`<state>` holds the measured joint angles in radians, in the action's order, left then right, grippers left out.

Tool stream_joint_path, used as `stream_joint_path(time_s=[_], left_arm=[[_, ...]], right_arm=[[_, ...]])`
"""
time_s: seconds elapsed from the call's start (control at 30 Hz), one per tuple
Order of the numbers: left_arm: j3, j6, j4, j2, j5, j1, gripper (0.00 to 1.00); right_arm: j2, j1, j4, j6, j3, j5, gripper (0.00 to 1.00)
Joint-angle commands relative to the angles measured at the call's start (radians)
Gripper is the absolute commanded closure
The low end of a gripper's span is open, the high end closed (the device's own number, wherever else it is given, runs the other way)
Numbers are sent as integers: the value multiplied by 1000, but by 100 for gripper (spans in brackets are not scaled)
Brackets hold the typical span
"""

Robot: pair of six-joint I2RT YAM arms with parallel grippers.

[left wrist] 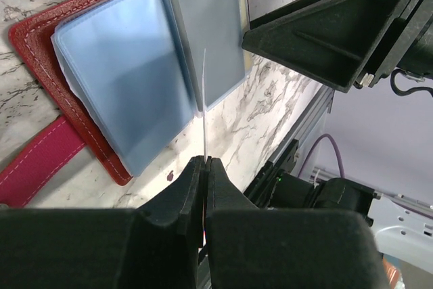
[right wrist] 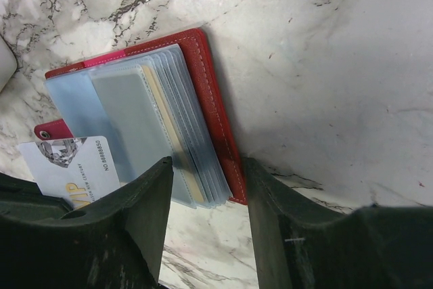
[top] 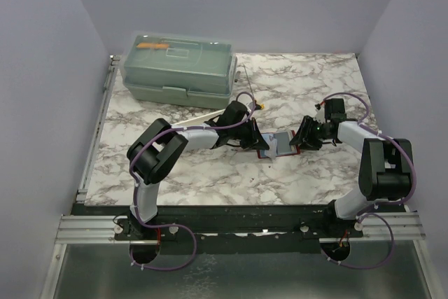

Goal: Put the credit cards into the card holder
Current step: Insert the credit card into the card holder.

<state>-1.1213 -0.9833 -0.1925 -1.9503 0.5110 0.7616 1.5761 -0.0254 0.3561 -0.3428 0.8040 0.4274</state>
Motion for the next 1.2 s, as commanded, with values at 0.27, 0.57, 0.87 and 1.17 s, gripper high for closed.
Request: stream_joint_path(time_s=[0.27, 0.57, 0.87, 1.17], left_arm=[[23, -47, -4, -6, 15, -11, 100], [7, -45, -4, -34, 31, -12, 100], [-9, -34, -18, -57, 49, -13, 100], [18, -41, -1, 2, 3, -12, 100]], right_arm=[[24, 12, -17, 12, -8, 4, 50], [28, 18, -13, 14, -6, 1, 51], [36, 21, -13, 14, -5, 1, 51], [41, 25, -11, 14, -5, -1, 51]])
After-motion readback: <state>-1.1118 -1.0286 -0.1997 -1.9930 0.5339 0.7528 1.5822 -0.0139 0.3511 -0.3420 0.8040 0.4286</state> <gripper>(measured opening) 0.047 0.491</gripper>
